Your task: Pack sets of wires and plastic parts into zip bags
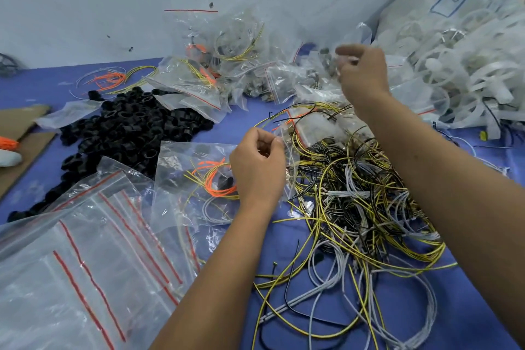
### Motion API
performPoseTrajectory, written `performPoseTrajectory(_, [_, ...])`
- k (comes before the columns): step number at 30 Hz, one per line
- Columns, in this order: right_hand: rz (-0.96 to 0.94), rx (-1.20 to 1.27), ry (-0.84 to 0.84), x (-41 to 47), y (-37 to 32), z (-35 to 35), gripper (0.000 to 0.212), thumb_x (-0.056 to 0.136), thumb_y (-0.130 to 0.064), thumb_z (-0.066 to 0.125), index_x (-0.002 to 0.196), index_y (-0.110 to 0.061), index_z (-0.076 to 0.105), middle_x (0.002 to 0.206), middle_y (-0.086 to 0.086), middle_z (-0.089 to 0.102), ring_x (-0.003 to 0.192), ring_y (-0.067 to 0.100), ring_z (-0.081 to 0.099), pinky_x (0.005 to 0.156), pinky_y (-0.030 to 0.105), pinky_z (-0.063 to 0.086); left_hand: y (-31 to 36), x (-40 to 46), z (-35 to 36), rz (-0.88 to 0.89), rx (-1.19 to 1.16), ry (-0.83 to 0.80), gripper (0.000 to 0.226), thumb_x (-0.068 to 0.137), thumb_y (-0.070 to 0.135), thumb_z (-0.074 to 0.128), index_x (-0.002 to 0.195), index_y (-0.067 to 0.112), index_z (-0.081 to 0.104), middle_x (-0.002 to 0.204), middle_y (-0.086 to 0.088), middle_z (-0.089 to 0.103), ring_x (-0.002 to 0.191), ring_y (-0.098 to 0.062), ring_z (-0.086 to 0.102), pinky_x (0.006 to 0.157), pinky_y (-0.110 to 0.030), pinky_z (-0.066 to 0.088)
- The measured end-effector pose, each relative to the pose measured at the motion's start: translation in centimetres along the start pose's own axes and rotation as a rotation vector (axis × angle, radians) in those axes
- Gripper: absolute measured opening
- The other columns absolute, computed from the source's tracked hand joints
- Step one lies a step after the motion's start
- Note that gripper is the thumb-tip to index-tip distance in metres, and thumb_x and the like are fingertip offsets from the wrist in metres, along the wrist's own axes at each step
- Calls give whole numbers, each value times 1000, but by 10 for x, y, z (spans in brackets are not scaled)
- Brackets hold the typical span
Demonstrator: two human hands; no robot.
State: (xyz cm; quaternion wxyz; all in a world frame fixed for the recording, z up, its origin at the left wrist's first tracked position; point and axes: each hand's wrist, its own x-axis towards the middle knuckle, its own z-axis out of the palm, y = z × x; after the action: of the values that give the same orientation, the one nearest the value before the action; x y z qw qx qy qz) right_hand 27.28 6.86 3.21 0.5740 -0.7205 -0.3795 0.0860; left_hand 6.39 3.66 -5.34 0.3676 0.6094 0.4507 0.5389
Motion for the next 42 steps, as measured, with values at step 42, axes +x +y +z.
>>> performPoseTrajectory(42, [35,473,-835,-162,-2,-15,47,91,18,41,91,-11,77,86,15,75,86,17,72,71,37,61,34,-36,-6,795,164,-19,4,90,-1,66,89,2,64,83,-6,63,75,-23,54,69,-28,41])
